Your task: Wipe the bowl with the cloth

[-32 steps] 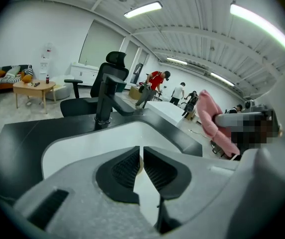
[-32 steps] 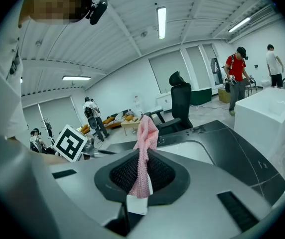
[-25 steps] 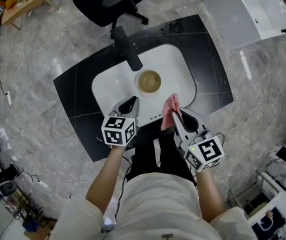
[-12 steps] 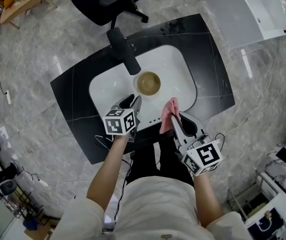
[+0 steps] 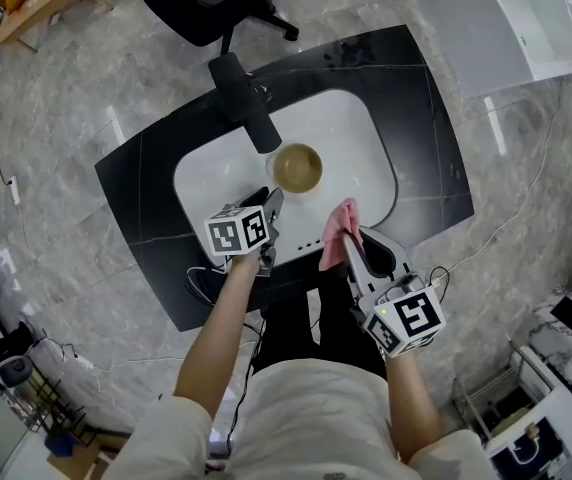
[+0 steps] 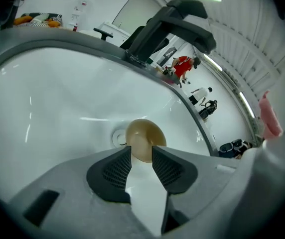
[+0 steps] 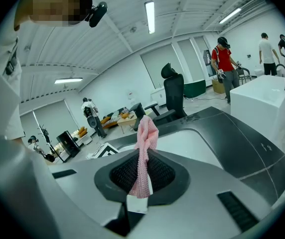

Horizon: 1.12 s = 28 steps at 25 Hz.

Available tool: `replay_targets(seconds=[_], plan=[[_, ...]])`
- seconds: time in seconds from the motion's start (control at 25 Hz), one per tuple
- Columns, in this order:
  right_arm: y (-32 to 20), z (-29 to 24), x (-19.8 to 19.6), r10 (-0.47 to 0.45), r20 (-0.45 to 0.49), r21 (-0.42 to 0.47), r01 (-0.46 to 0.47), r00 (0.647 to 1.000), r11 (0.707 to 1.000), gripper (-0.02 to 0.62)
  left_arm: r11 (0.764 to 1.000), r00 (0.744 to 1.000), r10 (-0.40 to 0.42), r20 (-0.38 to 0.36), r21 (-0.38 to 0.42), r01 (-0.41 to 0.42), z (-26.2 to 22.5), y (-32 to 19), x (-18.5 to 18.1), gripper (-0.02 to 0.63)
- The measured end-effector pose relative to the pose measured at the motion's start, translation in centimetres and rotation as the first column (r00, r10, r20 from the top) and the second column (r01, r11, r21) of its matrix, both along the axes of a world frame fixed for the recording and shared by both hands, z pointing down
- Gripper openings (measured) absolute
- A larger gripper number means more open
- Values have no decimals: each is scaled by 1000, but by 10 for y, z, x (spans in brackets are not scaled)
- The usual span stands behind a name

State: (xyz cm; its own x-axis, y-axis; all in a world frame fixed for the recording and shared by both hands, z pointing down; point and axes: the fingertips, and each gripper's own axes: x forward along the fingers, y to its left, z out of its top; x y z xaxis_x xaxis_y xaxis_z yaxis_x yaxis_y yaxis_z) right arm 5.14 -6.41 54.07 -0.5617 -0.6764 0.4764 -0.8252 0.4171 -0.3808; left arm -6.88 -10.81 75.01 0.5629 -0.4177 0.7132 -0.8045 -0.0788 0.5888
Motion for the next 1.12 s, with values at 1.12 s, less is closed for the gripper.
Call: replay_targets(seconds=[1.12], plan=[[9, 18, 18, -16, 4, -41, 17, 1000, 999, 29, 954, 974, -215, -67, -226, 195, 60, -9, 11, 149]])
